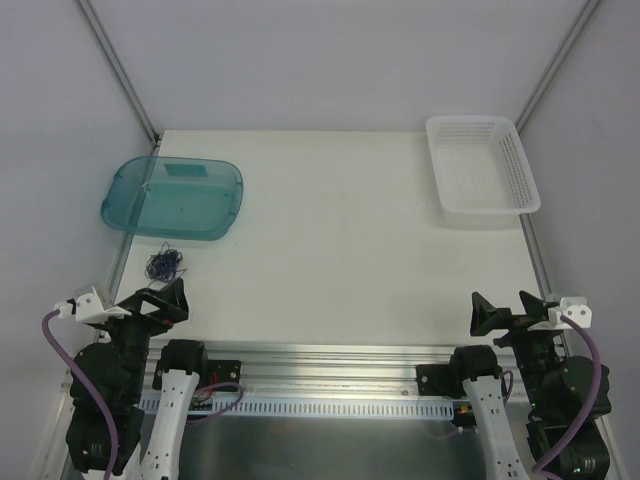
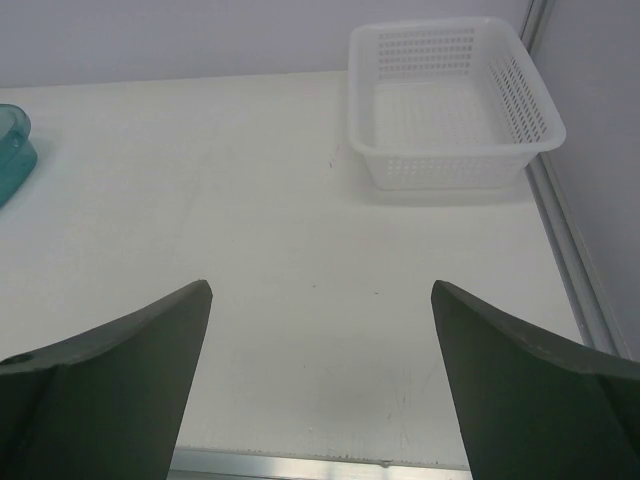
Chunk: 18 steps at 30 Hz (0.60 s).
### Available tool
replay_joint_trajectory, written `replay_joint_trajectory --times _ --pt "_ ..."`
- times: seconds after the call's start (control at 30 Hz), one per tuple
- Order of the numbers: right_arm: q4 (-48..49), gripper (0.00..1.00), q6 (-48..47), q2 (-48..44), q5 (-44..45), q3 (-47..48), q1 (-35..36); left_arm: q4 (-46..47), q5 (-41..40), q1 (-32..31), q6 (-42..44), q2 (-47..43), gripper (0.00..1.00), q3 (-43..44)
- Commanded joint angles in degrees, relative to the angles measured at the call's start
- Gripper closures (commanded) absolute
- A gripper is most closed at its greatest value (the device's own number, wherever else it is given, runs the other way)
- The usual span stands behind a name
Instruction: Untangle the cables
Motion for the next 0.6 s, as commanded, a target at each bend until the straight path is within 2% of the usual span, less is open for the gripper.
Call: replay_joint_trajectory --times 0.0,0.2,0.33,0.43,0.57 --pt "1.2 0.03 0.6 -8.5 0.8 1.7 -0.3 1.2 2.2 0.0 -1.0 -9.7 0.01 -0.3" --pt "0.9 0.03 1.0 -6.6 -2.1 2.1 -0.3 1.3 1.8 0.0 -3.7 -7.8 0.01 -1.6" --pt "-0.1 0.03 2.2 -2.3 -8.6 2.8 -0.4 1.5 2.3 0.0 -6.5 -4.5 0.01 -3.0" --pt "0.2 0.03 4.9 1.6 -10.9 1.9 -0.3 1.7 3.3 0.0 -9.5 -0.9 0.01 -5.1" --pt "-1.0 0.03 8.6 3.8 -8.9 0.8 -0.3 2.7 3.5 -0.2 -11.4 8.4 0.01 -9.0"
